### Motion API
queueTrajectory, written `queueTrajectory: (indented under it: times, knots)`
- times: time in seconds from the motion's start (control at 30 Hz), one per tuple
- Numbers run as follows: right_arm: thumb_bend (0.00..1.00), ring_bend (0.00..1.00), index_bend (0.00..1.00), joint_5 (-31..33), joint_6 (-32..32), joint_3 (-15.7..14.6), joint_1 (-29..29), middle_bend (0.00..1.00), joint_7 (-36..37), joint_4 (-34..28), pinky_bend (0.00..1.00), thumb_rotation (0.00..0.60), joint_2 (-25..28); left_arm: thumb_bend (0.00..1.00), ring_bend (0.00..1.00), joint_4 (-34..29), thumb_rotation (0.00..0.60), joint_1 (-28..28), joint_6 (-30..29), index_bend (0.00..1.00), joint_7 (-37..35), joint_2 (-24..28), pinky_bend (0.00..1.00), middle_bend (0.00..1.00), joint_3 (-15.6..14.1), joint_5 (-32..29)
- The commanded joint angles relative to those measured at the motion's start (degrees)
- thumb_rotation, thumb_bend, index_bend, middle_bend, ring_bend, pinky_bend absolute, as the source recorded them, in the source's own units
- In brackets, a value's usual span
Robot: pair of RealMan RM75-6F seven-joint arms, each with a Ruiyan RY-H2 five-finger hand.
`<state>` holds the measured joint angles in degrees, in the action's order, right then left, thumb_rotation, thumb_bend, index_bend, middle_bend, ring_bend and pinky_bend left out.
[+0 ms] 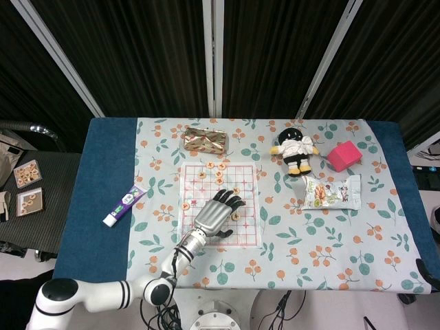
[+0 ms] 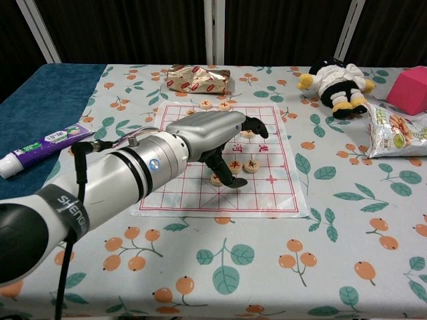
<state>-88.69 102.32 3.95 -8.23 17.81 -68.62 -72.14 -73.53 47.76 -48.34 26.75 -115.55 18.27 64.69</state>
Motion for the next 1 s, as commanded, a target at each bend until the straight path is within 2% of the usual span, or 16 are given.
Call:
queueTrajectory:
  times: [0.03,0.37,0.7,1.0]
  knots:
    - [0.15,0.00,0.00,0.63,-0.34,0.28,-0.17,0.00,0.77,0.58,0.00,0.600,-0.03,0.25,0.00,2.65,0.600,1.33,-0.36,0.22,-0.24,-1.29,0.00,0.13,0.23,-0.47]
    - [0.15,0.00,0.00,1.58,-0.99,0.92,-0.29,0.00,2.86,2.28,0.00,0.600,-0.36,0.28,0.00,6.74,0.600,3.37,0.37,0.30,-5.04,-2.65,0.00,0.13,0.54,-0.83]
    - [0.15,0.00,0.00,2.28,-1.10,1.59,-0.45,0.00,4.84,4.01,0.00,0.600,-1.02,0.29,0.00,10.57,0.600,4.84,0.96,0.36,-6.31,-4.27,0.00,0.13,-0.66,-1.18]
    - [0.15,0.00,0.00,2.36,-1.21,1.70,-0.58,0.00,5.29,4.92,0.00,0.600,-1.43,0.29,0.00,11.91,0.600,4.98,-0.78,0.42,-7.52,-4.55,0.00,0.14,-1.28,0.07]
